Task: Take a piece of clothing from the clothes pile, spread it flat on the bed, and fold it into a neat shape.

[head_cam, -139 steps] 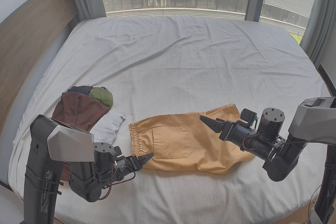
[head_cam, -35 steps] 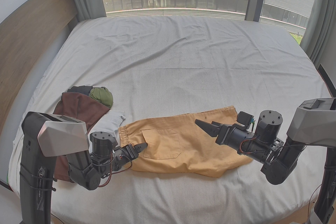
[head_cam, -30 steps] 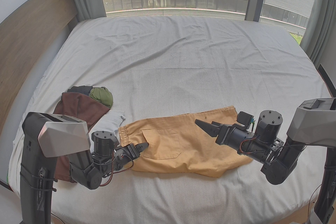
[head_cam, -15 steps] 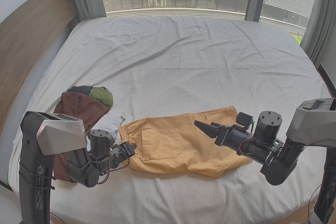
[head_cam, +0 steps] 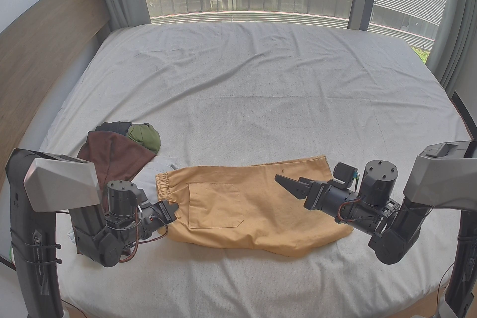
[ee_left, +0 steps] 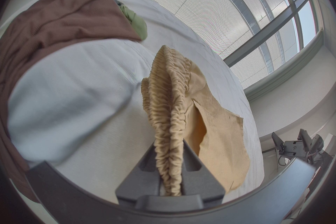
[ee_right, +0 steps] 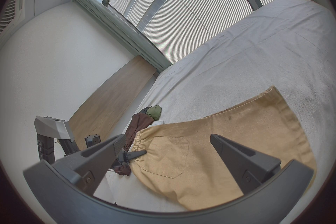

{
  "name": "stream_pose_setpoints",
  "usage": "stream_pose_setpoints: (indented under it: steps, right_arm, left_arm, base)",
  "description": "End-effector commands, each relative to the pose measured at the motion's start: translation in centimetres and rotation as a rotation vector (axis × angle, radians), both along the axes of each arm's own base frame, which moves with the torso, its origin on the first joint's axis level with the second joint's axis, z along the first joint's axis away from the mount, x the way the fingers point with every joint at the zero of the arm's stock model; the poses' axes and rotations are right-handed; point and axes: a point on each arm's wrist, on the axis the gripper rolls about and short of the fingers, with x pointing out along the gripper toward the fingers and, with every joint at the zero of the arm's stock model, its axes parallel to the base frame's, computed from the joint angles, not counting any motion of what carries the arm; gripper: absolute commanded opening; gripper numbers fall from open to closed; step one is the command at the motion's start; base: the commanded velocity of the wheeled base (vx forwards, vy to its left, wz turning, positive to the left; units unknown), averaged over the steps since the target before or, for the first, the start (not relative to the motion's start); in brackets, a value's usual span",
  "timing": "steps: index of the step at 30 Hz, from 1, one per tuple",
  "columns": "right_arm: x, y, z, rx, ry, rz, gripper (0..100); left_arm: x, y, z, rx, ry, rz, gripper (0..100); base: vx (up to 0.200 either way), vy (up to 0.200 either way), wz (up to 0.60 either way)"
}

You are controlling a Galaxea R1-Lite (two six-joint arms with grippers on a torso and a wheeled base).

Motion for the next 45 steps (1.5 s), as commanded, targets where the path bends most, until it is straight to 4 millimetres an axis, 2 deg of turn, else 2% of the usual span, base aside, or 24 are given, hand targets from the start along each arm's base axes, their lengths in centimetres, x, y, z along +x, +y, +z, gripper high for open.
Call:
stream_pose_setpoints:
  steps: [1, 7, 12, 23, 29, 45]
  right_arm:
    - [0.1, 0.0, -0.7, -0.009, 0.016, -0.001, 100]
    - [0.1, 0.1, -0.7, -0.009, 0.017, 0.001, 100]
    - [0.1, 0.1, -0.7, -0.009, 0.016, 0.001, 100]
    - [0.3, -0.4, -0.3, -0.004, 0.006, -0.013, 100]
    - [0.4, -0.6, -0.2, -0.002, 0.004, -0.022, 100]
    - [1.1, -3.1, 3.1, 0.041, -0.086, -0.091, 100]
  left_arm:
    - [-0.4, 1.8, 1.2, 0.005, -0.023, 0.035, 0]
    - [-0.8, 3.1, 1.2, 0.006, -0.041, 0.035, 0]
    - [-0.8, 2.7, 1.7, 0.000, -0.070, 0.020, 0]
    - [-1.3, -1.6, 3.6, -0.040, -0.144, -0.106, 0]
    - [-1.6, -3.1, 4.4, -0.054, -0.175, -0.149, 0]
    - [-1.0, -9.1, 6.6, -0.164, -0.258, -0.275, 0]
  base:
    - [0.000, 0.000, 0.00]
    - [0.000, 0.000, 0.00]
    - [0.000, 0.000, 0.00]
    - [0.000, 0.000, 0.00]
    - [0.000, 0.000, 0.00]
    - [0.000, 0.000, 0.00]
